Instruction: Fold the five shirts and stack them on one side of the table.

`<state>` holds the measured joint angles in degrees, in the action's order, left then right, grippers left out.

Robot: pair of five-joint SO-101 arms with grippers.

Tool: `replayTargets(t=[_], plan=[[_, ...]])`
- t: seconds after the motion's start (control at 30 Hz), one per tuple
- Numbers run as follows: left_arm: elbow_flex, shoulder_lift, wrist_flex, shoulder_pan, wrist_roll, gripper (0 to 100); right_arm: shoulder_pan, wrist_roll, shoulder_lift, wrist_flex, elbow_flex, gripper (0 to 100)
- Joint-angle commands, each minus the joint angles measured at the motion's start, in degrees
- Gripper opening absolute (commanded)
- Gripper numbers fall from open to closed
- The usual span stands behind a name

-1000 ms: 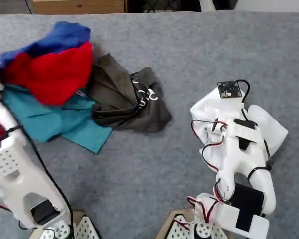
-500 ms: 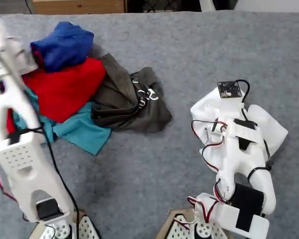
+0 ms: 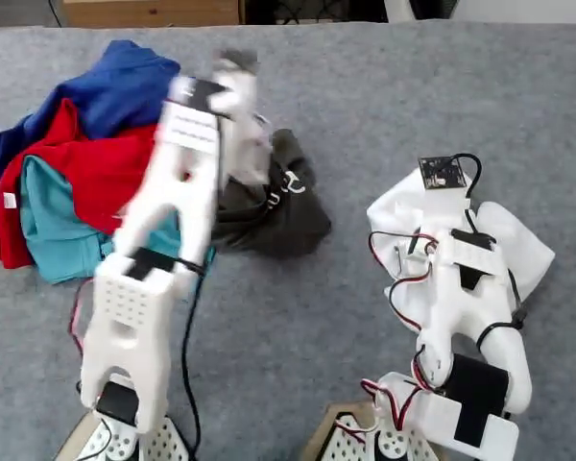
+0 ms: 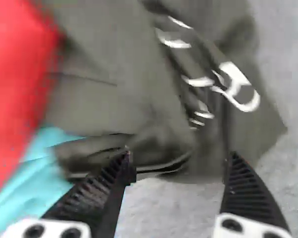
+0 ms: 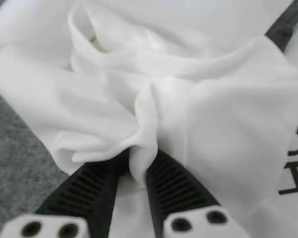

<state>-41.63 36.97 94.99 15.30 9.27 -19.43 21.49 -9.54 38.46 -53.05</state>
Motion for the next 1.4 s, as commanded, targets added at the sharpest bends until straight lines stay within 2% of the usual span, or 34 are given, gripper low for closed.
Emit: replayTargets(t=[0.0,0.13,0.27,0.37,0.53,0.77,0.93,1.13,1.27,1.37], plan=[[6.73,2.55,-8.7,0.84,0.53,29,1.23,0.53,-0.04,-0.97,-1.01,1.5],[8.22,7.3,-11.16,-2.42,0.53,25,1.23,0.53,-0.04,-0.97,-1.01,1.5],[4.0,7.91,-10.02,-5.76,0.0,3,1.23,0.53,-0.04,-0.97,-1.01,1.5],[-2.77,7.82,-5.19,-8.48,0.0,4,1.23,0.53,-0.04,-0.97,-1.01,1.5],[-24.57,7.82,5.71,-14.64,-1.76,3,1.23,0.53,-0.04,-0.97,-1.01,1.5],[-54.73,6.51,5.71,-30.2,-7.91,3,1.23,0.53,-0.04,-0.97,-1.01,1.5],[-52.88,-0.62,5.63,-43.47,-14.68,3,1.23,0.53,-0.04,-0.97,-1.01,1.5],[-53.32,-3.16,5.63,-55.96,-15.3,3,1.23,0.53,-0.04,-0.97,-1.01,1.5],[-51.91,-1.58,5.71,-58.51,-13.71,3,1.23,0.53,-0.04,-0.97,-1.01,1.5],[-45.93,0.53,5.8,-56.4,-13.98,3,1.23,0.53,-0.04,-0.97,-1.01,1.5]])
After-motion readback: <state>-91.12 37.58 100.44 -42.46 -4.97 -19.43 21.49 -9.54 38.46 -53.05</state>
